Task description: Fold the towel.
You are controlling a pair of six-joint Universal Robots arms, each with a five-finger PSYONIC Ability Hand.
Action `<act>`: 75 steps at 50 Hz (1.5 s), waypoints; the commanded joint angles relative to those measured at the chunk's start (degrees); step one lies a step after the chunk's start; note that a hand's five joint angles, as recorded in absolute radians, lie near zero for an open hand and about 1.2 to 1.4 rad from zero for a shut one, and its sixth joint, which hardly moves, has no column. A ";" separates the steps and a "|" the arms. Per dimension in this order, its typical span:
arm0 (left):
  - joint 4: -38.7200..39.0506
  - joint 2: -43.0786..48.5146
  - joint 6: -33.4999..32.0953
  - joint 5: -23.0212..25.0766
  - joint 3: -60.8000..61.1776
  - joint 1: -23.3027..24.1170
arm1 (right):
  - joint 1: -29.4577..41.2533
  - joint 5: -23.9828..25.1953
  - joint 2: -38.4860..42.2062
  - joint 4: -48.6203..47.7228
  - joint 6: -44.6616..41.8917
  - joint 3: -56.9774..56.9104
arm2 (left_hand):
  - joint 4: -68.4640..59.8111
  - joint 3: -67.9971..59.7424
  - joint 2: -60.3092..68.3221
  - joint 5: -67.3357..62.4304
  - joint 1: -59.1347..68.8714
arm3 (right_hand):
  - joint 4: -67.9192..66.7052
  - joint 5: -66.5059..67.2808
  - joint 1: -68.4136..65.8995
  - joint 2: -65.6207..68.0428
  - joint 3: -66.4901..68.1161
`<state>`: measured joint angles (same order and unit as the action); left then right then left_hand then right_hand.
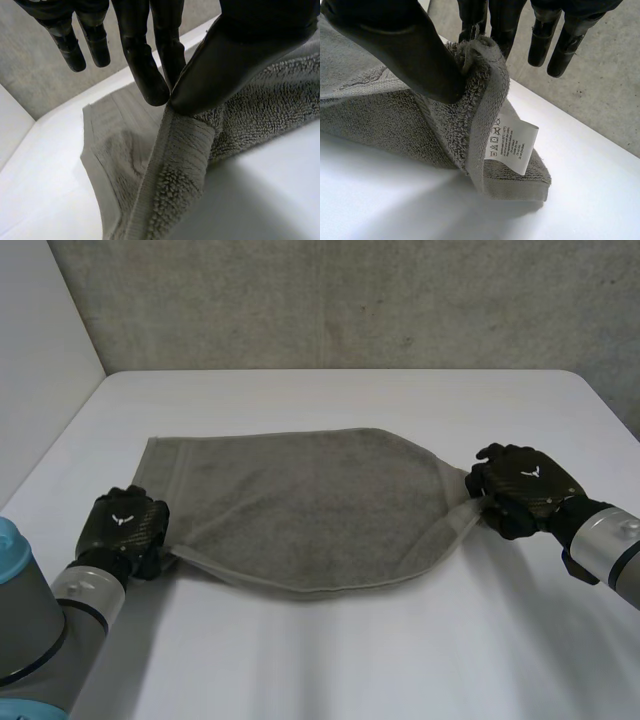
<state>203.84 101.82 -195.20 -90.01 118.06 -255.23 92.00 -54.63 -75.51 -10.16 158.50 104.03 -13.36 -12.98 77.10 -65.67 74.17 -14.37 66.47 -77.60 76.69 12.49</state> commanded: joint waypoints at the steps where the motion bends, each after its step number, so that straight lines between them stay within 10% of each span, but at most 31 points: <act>1: -0.55 -4.62 -0.89 0.18 -0.02 -0.27 | -0.60 0.58 -1.74 5.84 -0.56 -2.86 | 3.36 2.98 2.90 -4.33 5.83 | 4.37 3.53 -2.40 3.31 -2.49; 27: -16.36 -31.78 -3.08 13.97 -3.71 -11.51 | -10.79 8.05 -23.28 26.85 -3.36 -15.43 | 3.36 2.98 2.90 -4.33 5.83 | 4.37 3.53 -2.40 3.31 -2.49; 34: -16.81 -30.11 -2.91 16.53 -7.49 -13.98 | -10.18 6.56 -21.79 27.83 -3.90 -18.96 | 3.36 2.98 2.90 -4.33 5.83 | 4.37 3.53 -2.40 3.31 -2.49; 44: -24.52 -12.99 -2.38 16.27 -22.85 -12.14 | 3.61 -9.42 -7.04 27.48 -3.46 -27.65 | 3.36 2.98 2.90 -4.33 5.83 | 4.37 3.53 -2.40 3.31 -2.49; 53: -26.30 3.38 -0.45 14.86 -40.45 -8.36 | 6.35 -10.84 2.30 24.23 -2.93 -38.38 | 3.36 2.98 2.90 -4.33 5.83 | 4.37 3.53 -2.40 3.31 -2.49; 63: -17.45 13.32 0.95 7.84 -68.22 -2.65 | 9.16 -19.10 13.37 12.21 2.85 -72.46 | 3.36 2.98 2.90 -4.33 5.83 | 4.37 3.53 -2.40 3.31 -2.49; 75: -8.10 4.79 4.30 8.71 -53.64 -3.52 | 5.12 -11.11 9.77 8.41 5.24 -58.86 | 3.36 2.98 2.90 -4.33 5.83 | 4.37 3.53 -2.40 3.31 -2.49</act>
<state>193.49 109.99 -191.44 -82.71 54.63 -258.28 100.23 -70.34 -62.53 -1.77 163.63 34.97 -13.36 -12.97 77.68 -66.82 74.53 -14.37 66.68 -77.60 76.70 12.49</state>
